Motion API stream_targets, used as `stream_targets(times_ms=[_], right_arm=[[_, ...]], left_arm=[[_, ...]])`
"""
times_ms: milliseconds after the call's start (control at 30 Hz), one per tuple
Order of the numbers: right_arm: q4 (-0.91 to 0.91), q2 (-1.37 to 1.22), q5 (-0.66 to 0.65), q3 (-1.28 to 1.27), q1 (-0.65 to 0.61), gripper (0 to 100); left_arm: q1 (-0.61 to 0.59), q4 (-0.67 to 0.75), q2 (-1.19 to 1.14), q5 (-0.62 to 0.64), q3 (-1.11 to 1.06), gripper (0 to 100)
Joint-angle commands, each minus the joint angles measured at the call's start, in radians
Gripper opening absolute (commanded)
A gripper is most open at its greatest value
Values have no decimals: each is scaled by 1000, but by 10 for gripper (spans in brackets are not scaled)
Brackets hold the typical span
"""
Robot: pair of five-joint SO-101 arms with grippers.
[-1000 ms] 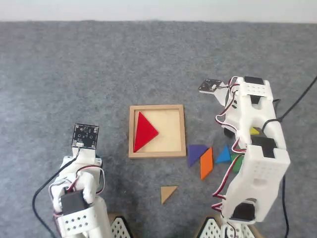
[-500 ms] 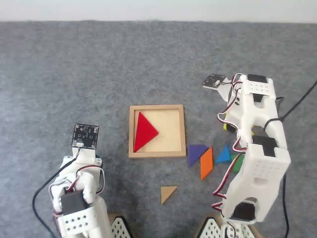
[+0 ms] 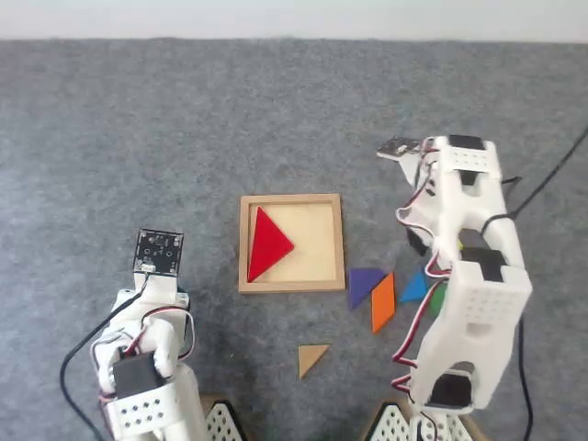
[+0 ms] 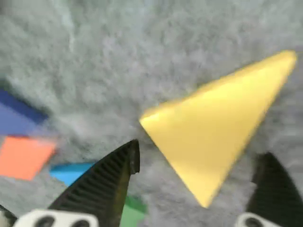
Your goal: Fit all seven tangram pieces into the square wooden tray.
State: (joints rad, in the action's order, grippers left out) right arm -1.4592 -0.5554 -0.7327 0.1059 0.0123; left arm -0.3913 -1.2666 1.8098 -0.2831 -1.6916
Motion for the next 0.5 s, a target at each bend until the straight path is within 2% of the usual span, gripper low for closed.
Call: stream_targets(times_ms=[0, 467], right_arm=[[12, 5, 133, 25, -44, 406], [96, -5, 245, 25, -38, 405]], left_arm=[[3, -6, 11, 6, 8, 87], [3, -6, 11, 6, 8, 87]])
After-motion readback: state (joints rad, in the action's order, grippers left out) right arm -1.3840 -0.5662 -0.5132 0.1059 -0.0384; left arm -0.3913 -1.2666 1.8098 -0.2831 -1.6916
